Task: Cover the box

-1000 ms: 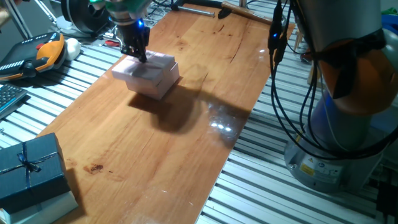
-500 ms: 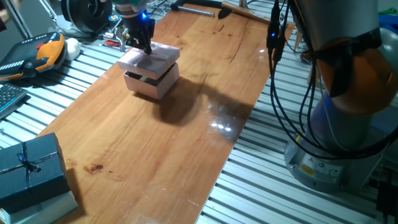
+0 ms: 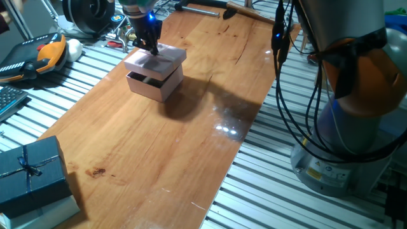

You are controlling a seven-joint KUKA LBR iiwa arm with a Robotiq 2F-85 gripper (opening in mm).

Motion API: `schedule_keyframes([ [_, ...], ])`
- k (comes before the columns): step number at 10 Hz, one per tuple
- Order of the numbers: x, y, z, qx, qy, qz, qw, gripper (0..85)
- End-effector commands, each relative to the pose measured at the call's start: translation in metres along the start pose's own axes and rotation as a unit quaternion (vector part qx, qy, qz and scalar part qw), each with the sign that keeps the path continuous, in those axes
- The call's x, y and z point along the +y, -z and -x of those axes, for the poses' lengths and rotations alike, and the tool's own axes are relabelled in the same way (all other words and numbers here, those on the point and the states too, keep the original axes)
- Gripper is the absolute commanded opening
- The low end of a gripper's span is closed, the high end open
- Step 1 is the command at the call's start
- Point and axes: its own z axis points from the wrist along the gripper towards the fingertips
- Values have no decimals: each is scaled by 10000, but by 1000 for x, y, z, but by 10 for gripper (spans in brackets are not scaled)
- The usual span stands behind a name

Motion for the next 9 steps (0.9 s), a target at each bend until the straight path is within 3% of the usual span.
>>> schedule_keyframes([
  [1,0,-2,1,9,-11,0,10000,0],
  [3,0,-5,2,37,-18,51,10000,0],
  [9,3,-9,6,-100,188,78,9997,0],
])
